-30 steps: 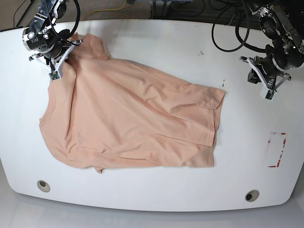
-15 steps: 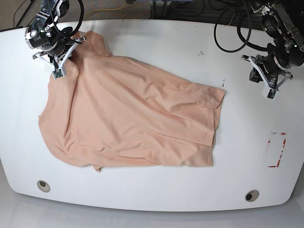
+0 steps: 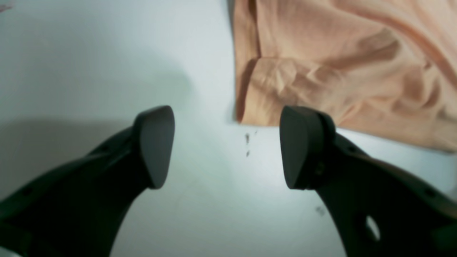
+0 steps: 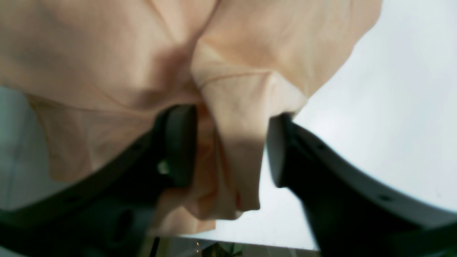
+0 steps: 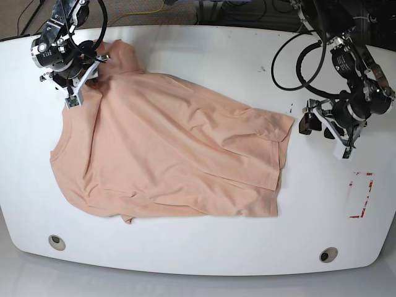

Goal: Layout the t-shirt on the table in an organized manner, then fold the t-shirt properly
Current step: 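Grasp the shirt's side edge with the left gripper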

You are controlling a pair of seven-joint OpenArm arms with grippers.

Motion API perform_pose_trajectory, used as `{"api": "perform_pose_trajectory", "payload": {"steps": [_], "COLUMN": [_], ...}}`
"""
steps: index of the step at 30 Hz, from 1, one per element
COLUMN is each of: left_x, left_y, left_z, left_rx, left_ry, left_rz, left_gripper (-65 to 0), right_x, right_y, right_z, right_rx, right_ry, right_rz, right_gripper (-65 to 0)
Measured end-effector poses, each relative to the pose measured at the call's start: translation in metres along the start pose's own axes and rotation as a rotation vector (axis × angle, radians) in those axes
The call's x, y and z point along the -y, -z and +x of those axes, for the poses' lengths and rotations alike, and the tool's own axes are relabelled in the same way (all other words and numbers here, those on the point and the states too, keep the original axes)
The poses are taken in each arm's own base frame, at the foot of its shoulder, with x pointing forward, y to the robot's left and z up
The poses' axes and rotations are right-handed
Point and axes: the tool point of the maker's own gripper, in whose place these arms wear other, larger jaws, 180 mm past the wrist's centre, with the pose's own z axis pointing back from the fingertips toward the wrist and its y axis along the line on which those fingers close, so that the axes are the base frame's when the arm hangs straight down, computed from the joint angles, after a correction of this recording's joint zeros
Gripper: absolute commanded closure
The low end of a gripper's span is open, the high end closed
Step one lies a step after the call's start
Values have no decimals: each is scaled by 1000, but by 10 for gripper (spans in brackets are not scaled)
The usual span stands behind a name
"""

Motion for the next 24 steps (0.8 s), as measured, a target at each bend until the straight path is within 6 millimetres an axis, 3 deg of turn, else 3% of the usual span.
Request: {"api": "perform_pose_trajectory", "payload": {"steps": [5, 8, 17, 24], "left_x": [9, 17, 44, 49], "left_y": [20, 32, 62, 72], "left_z": [5, 6, -5, -23], "left_rx": [-30, -46, -81, -134], "left_ry": [-10, -11, 7, -15], "left_rz": [-61, -99, -190, -217], "left_gripper": [-408, -408, -408, -408], "right_x": [0, 1, 15, 32], "right_y": [0, 0, -10, -20], "right_z": [6, 4, 5, 9], "right_rx": [18, 14, 51, 115], "right_ry": [2, 3, 64, 160], "right_rz": [3, 1, -40, -58], "right_gripper": [-510, -541, -552, -553]}}
